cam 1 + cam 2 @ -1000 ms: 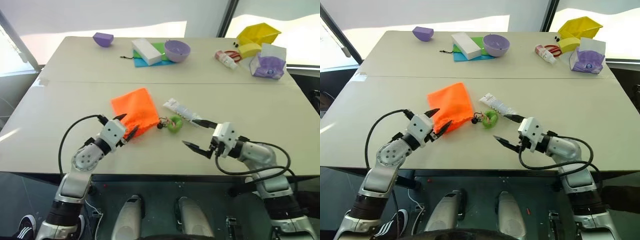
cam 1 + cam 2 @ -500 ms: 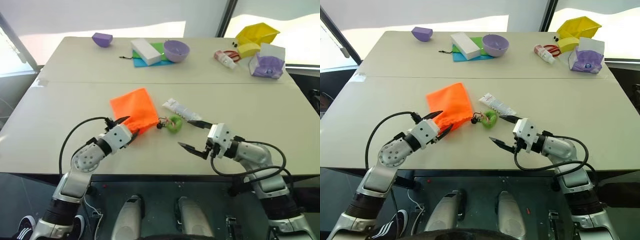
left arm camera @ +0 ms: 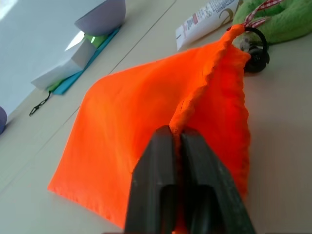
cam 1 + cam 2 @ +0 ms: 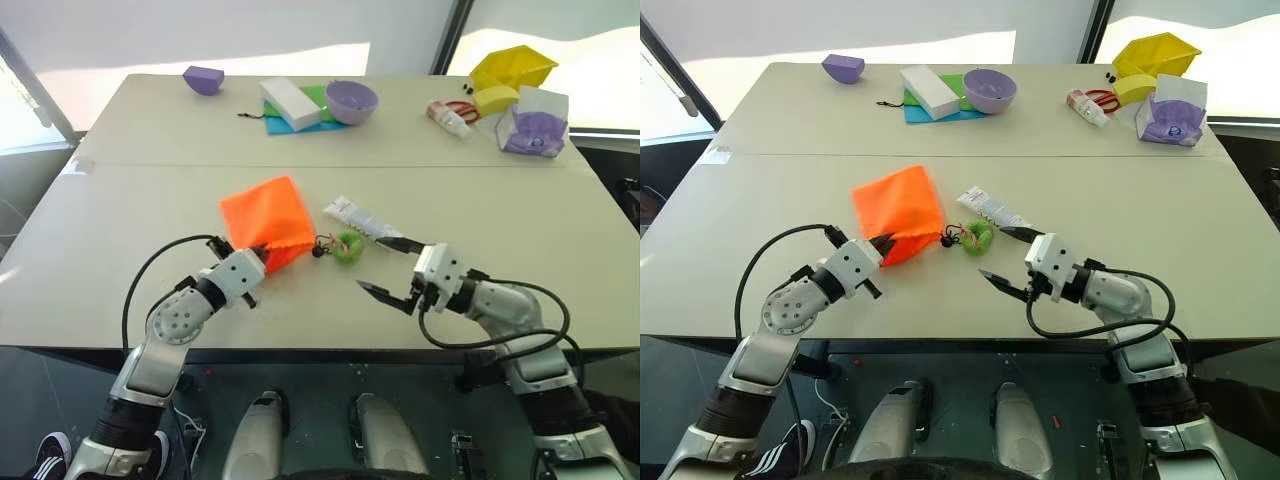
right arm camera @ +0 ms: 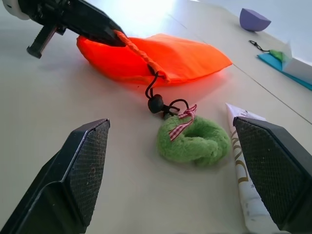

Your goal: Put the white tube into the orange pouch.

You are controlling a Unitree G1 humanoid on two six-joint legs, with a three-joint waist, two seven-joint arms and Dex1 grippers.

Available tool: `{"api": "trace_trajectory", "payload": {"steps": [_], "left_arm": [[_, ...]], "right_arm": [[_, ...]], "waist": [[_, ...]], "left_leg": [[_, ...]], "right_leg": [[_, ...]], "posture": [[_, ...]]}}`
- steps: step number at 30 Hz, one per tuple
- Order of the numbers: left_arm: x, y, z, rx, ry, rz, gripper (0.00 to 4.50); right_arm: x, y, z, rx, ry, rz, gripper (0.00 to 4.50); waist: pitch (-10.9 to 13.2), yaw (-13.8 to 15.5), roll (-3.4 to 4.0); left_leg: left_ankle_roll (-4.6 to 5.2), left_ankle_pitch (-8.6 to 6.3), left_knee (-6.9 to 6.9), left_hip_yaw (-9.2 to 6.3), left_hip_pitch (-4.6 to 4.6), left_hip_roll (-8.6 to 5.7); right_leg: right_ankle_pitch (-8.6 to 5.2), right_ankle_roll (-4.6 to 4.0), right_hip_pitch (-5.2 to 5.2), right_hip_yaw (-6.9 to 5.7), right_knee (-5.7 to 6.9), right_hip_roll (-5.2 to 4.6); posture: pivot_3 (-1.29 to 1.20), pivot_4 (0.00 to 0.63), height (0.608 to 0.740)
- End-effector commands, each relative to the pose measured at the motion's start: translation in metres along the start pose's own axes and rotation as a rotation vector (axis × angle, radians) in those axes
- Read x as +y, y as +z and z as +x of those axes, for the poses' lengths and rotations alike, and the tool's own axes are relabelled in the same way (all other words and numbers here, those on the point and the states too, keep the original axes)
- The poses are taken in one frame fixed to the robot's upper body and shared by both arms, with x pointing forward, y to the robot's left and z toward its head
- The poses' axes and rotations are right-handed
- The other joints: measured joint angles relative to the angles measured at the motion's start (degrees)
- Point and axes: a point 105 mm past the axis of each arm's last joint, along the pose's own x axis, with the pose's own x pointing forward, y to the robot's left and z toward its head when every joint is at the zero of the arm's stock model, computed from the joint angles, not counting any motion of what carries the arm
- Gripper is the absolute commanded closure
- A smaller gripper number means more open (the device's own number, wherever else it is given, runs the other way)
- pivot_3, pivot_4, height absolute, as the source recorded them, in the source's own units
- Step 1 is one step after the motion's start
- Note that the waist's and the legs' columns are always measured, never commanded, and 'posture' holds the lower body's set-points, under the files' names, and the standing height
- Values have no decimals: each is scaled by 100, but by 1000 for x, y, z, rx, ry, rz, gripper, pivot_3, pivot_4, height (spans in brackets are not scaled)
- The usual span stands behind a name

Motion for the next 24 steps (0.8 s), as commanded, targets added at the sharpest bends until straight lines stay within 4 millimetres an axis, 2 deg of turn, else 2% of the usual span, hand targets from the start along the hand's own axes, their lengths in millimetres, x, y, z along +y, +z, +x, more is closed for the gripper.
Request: {"api": "trace_trajectory", "payload": {"steps": [1,7,9,12,15,21,24], "left_arm": [[5,9,0,-26,22,2,4463],[3,18,-2,-75,-3,-84,4463],[-2,27,-6,-113,-57,-91,4463],[-1,28,-8,-112,-62,-65,4463],[0,29,-8,-113,-58,-64,4463],[-5,29,-6,-110,-67,-46,4463],[-5,28,-5,-108,-65,-42,4463]], "right_arm": [[-7,6,-1,-21,-28,-45,229],[-31,2,-5,-8,-139,-59,229],[-49,-5,-7,37,-220,-78,229],[-69,-25,-7,163,-312,-67,229],[-65,-25,-1,146,-281,16,229],[-73,-40,12,223,-320,136,229],[-81,-47,12,261,-341,189,229]], "waist": [[0,0,0],[0,-1,0],[0,-13,0],[0,-12,0],[0,7,0],[0,-20,0],[0,-19,1]], "left_leg": [[0,0,0,0,0,0],[0,0,4,0,1,0],[0,0,5,1,1,0],[0,0,8,2,4,0],[0,0,7,-1,6,0],[1,1,12,2,4,-1],[0,1,27,0,4,-1]], "right_leg": [[0,0,0,0,0,0],[0,0,3,0,1,0],[0,0,4,0,1,-1],[1,-1,6,1,2,0],[0,-2,8,-1,4,2],[1,2,8,1,6,1],[0,1,10,0,15,3]], "posture": [[0,150,740],[0,150,740],[0,150,740],[0,150,740],[0,150,740],[0,150,740],[0,150,740]]}}
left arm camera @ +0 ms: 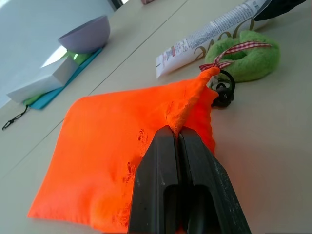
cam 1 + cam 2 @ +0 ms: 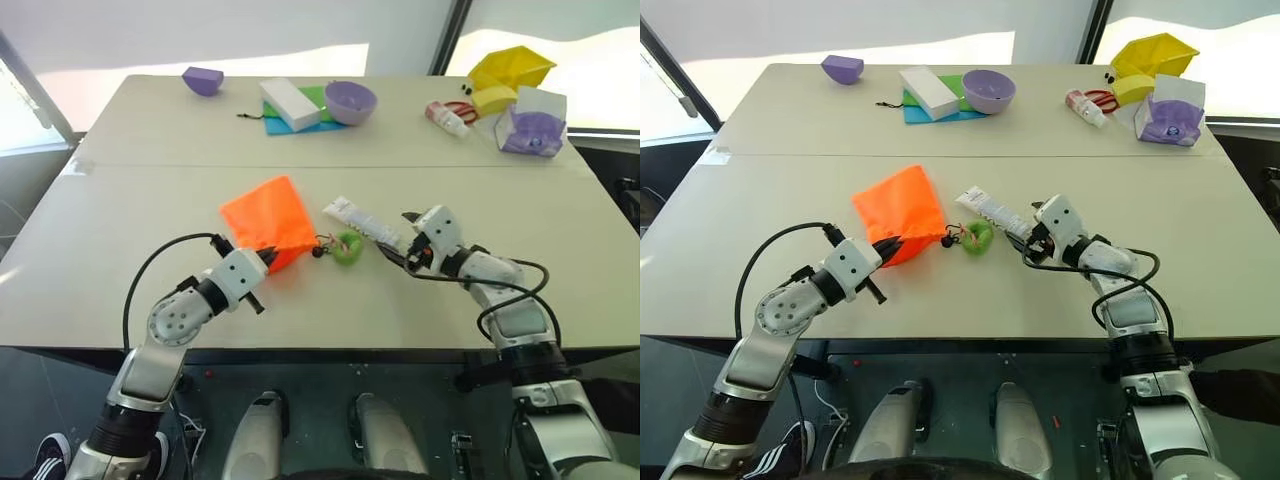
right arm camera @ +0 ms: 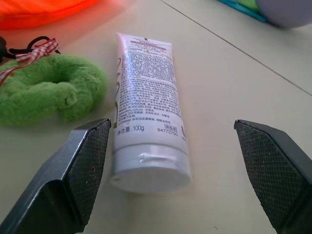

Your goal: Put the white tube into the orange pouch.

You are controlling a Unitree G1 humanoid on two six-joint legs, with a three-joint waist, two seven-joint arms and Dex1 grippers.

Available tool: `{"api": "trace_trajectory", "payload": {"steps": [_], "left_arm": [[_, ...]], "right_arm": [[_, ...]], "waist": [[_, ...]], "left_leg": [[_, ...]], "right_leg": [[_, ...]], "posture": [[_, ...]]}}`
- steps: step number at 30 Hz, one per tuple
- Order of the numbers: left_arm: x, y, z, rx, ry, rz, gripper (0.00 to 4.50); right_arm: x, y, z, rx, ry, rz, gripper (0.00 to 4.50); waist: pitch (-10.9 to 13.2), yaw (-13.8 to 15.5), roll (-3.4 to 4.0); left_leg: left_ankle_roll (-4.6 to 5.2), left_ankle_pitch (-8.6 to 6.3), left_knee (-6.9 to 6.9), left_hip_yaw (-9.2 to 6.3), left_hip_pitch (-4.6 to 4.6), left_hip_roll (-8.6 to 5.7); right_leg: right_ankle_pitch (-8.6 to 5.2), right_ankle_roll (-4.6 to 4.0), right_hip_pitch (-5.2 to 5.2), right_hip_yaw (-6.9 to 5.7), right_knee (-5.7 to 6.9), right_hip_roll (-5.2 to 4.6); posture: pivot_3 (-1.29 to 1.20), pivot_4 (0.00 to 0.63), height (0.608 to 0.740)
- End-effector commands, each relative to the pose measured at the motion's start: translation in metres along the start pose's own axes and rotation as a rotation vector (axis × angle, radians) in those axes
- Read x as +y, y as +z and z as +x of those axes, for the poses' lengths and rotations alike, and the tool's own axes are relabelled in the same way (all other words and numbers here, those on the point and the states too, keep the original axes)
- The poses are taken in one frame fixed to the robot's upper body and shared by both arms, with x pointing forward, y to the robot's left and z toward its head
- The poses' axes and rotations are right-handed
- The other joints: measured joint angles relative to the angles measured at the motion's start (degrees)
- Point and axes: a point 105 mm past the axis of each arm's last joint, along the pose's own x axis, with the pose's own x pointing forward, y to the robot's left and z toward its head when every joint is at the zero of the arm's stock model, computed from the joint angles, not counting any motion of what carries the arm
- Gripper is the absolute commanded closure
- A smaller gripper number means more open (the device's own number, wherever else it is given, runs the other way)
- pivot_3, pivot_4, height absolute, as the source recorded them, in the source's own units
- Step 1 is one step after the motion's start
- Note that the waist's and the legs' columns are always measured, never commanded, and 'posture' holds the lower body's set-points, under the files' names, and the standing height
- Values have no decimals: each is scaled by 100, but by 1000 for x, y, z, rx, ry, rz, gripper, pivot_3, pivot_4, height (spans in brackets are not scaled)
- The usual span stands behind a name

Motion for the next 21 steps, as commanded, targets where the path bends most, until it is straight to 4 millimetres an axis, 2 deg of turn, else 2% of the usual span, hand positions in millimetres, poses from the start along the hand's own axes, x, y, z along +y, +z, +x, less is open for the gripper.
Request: {"api": "trace_trajectory", "payload": {"steps": [1,10,13,16,21], "left_arm": [[1,9,0,-34,12,27,4463],[2,10,0,-36,26,28,4463],[2,10,0,-34,27,33,4500],[2,9,0,-35,28,35,4500],[2,11,-1,-43,29,34,4500]], "right_arm": [[-9,3,2,10,-19,57,229],[-1,5,1,16,78,103,229],[0,5,2,10,88,129,1194],[1,6,2,1,97,155,2651],[1,6,-6,12,101,75,2683]], "waist": [[0,1,0],[0,3,0],[0,-3,0],[0,1,0],[0,4,0]], "left_leg": [[0,0,3,0,0,0],[0,0,19,-2,-5,-1],[0,0,19,-2,-5,0],[0,0,19,-2,-5,0],[0,-1,19,-2,-6,0]], "right_leg": [[0,0,1,0,1,0],[1,2,6,0,1,-2],[2,3,6,-1,1,-1],[2,3,6,0,1,-2],[2,3,5,0,1,-2]], "posture": [[0,150,740],[0,150,740],[0,150,740],[0,150,740],[0,150,740]]}}
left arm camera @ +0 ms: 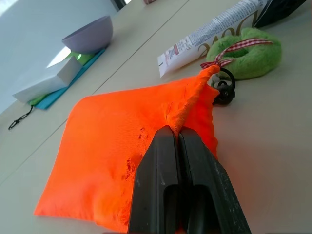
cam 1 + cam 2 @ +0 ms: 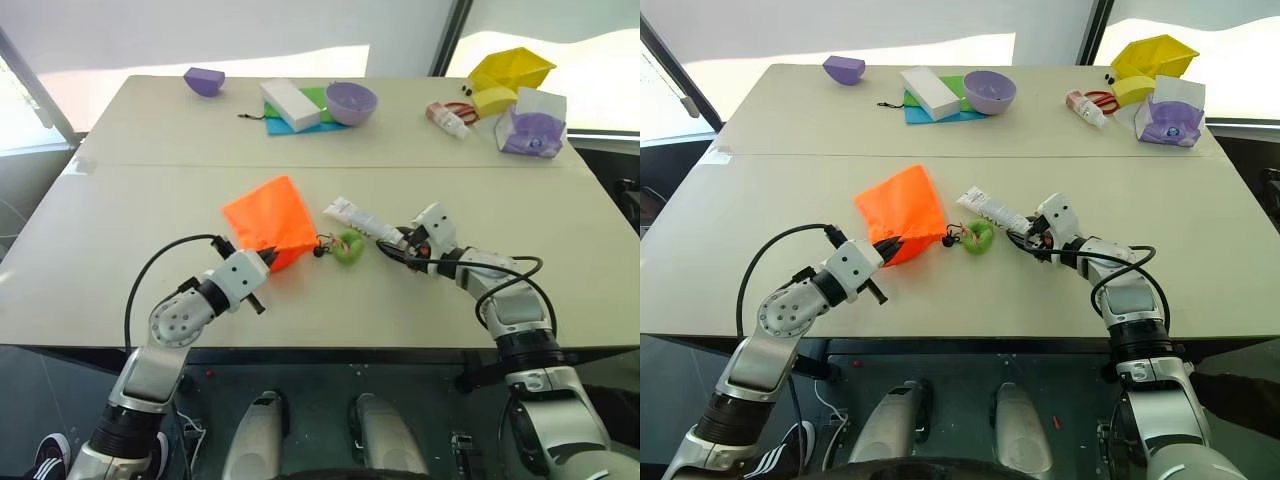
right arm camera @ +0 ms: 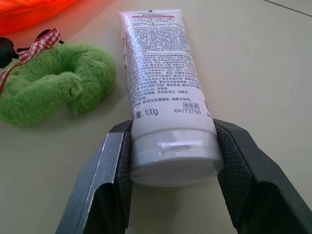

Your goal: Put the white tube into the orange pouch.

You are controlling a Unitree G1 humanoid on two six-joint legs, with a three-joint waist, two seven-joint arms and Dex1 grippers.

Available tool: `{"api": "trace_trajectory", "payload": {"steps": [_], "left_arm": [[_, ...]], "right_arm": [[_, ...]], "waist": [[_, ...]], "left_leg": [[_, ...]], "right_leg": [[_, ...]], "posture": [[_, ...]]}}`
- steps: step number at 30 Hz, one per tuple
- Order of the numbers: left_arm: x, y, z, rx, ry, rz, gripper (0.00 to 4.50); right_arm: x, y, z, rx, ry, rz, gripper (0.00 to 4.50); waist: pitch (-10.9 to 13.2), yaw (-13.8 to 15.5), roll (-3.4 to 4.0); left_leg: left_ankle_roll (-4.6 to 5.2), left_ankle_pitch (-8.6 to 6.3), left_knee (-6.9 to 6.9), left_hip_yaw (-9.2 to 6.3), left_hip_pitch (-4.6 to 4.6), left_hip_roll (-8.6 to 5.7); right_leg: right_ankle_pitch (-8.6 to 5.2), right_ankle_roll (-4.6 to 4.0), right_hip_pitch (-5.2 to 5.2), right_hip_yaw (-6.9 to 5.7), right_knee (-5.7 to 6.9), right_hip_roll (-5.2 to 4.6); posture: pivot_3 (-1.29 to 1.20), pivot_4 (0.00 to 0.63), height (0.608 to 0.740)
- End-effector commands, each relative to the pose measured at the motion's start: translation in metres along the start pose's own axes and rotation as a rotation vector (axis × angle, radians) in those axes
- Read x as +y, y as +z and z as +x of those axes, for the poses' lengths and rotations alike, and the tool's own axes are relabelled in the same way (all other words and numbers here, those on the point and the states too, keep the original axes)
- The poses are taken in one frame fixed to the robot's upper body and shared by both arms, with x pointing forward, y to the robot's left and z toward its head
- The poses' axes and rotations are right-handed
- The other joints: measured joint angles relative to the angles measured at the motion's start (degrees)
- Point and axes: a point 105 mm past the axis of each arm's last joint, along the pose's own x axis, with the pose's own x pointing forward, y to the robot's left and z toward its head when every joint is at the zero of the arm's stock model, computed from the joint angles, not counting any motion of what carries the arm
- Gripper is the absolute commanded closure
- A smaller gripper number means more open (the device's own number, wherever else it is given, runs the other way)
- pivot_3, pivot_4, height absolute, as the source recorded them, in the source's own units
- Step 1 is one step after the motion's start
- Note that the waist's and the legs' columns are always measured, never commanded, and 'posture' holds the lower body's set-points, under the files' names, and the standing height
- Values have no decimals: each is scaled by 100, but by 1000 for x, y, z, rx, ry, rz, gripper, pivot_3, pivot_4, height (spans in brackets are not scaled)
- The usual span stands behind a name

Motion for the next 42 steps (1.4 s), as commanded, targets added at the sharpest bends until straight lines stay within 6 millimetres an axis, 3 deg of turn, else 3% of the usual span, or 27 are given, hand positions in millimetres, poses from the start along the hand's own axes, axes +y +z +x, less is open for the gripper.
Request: {"api": "trace_trajectory", "payload": {"steps": [1,4,7,11,15,19,22,26,37,42], "left_arm": [[3,11,-1,-41,16,22,4500],[3,11,-2,-42,19,15,4500],[3,11,-2,-42,17,16,4500],[3,11,-1,-41,18,14,4500],[5,13,0,-46,13,11,4500],[4,17,-2,-63,-5,5,4500],[4,15,-5,-58,-21,16,4500],[8,15,-5,-53,-15,16,4500],[10,23,2,-86,-14,6,4500],[8,22,1,-88,-38,5,4500]], "right_arm": [[-1,25,-14,-92,10,-73,2683],[16,51,-36,-221,121,-41,2683],[45,57,-56,-258,253,-67,2683],[78,39,-65,-183,379,-83,2683],[99,16,-53,-97,400,-170,2683],[100,23,-36,-192,317,-106,2683],[94,17,-23,-200,224,-79,2683],[98,26,-17,-251,240,-10,2683],[112,15,-1,-196,271,-178,2683],[116,33,15,-242,234,-106,2683]], "waist": [[0,13,0],[1,23,2],[1,17,1],[0,1,-1],[0,-1,0],[0,4,0],[-1,17,-2],[-1,19,-1],[-1,12,-1],[-1,-13,-1]], "left_leg": [[0,0,0,0,0,0],[0,0,-1,-2,-8,0],[1,-1,-1,-2,-10,1],[0,-2,2,-3,-4,4],[-2,-4,11,-1,-6,13],[-3,-4,12,2,-10,23],[-2,-4,7,3,-16,23],[-2,-3,-2,5,-19,19],[-1,-3,-4,5,-17,10],[-1,-3,-3,4,-15,10]], "right_leg": [[0,0,0,0,0,0],[-1,1,-5,-1,-2,-1],[-3,6,-5,-1,-3,-3],[-3,3,1,-2,-3,-2],[0,-6,-1,-1,-6,-6],[3,-12,-4,0,-12,-8],[3,-12,-7,-1,-18,-8],[3,-10,-13,-1,-21,-9],[4,-9,-15,-2,-18,-4],[4,-9,-15,-2,-13,0]], "posture": [[0,150,740],[0,150,740],[0,150,740],[0,150,740],[0,150,740],[0,150,740],[0,150,740],[0,150,740],[0,150,740],[0,150,740]]}}
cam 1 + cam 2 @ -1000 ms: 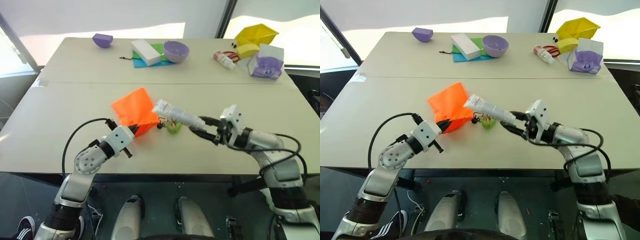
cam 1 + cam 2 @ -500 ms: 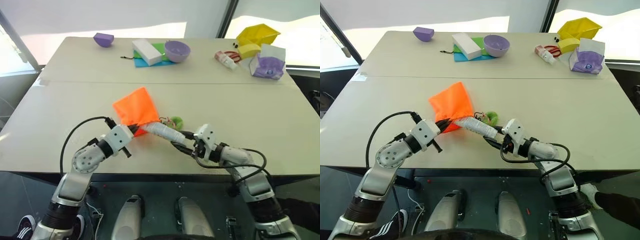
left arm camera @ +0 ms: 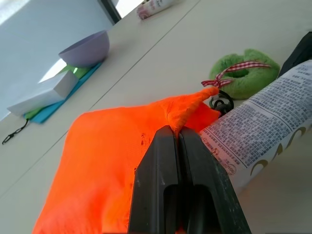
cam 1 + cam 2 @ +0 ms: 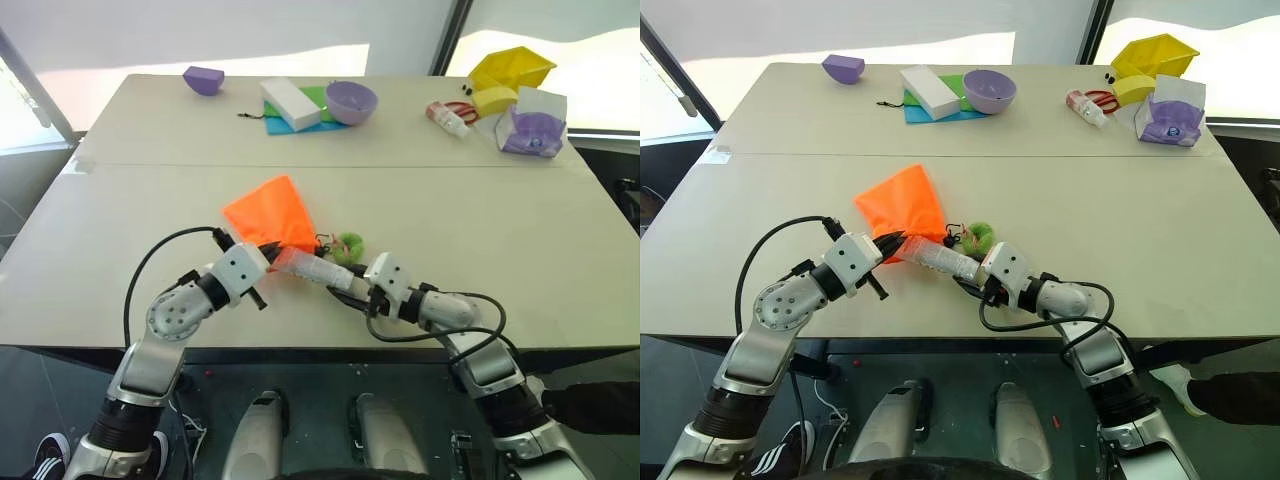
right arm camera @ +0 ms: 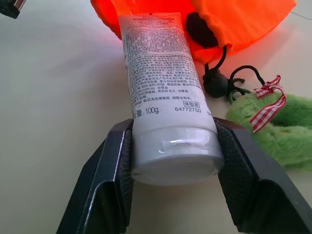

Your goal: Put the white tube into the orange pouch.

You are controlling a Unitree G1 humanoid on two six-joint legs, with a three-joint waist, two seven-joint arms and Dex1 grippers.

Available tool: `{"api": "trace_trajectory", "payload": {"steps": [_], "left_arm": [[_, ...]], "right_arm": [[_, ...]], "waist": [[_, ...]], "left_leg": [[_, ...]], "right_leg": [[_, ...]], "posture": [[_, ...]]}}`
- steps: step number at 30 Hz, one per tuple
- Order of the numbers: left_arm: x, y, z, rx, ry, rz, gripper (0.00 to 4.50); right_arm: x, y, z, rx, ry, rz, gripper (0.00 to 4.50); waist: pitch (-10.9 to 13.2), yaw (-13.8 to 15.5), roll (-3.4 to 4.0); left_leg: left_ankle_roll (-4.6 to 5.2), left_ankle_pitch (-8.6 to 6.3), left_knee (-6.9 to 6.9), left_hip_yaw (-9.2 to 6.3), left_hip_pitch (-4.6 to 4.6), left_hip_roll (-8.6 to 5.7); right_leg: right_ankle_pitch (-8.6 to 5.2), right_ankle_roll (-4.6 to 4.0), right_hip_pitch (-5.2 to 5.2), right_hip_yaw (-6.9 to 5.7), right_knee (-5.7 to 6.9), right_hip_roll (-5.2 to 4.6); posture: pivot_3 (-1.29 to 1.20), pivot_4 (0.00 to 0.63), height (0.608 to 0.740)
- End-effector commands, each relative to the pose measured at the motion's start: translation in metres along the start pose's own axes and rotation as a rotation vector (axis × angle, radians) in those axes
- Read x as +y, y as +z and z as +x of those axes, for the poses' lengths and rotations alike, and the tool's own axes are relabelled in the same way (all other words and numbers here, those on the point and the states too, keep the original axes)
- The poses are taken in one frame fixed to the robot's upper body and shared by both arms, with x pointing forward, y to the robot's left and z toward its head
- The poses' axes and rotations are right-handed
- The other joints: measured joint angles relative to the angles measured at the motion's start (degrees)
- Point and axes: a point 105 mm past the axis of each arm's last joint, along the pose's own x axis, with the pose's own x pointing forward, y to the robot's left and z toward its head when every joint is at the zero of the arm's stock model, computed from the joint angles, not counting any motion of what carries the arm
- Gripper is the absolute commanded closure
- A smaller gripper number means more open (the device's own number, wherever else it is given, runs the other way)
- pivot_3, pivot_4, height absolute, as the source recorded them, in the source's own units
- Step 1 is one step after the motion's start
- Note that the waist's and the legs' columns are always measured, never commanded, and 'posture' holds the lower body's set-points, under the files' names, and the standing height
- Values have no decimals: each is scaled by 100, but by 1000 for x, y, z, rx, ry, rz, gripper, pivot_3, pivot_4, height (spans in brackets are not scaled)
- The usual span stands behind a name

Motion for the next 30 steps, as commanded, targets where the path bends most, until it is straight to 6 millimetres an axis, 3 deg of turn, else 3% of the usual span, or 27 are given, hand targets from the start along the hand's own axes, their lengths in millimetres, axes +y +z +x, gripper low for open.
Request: {"api": "trace_trajectory", "payload": {"steps": [1,10,13,16,21,30], "left_arm": [[3,10,-1,-37,-6,16,4500],[-1,8,-2,-23,-20,-3,4500],[-1,8,-3,-21,-19,-5,4500],[-2,8,-3,-20,-16,-6,4500],[-4,8,-2,-18,-14,-13,4500],[-5,8,2,-21,-15,-33,4500]], "right_arm": [[-4,24,17,-78,-30,0,2683],[-6,32,39,-66,-65,-48,2683],[-7,25,39,-23,-69,-40,2683],[-8,17,44,51,-103,21,2683],[1,33,50,27,-64,88,2683],[8,34,71,90,-38,231,2683]], "waist": [[0,-4,0],[0,10,0],[0,8,0],[0,7,0],[0,3,1],[0,-8,1]], "left_leg": [[0,0,0,-1,2,1],[0,0,-1,0,-2,-3],[0,0,-1,-2,-1,-3],[0,0,-1,-3,1,-2],[0,0,-1,-4,2,0],[0,0,-4,-5,1,0]], "right_leg": [[1,-1,-1,0,3,2],[0,1,-2,-1,0,-2],[0,1,-2,-1,2,0],[0,0,-2,-2,5,1],[0,0,-2,-1,6,0],[1,0,-5,-2,6,1]], "posture": [[0,150,740],[0,150,740],[0,150,740],[0,150,740],[0,150,740],[0,150,740]]}}
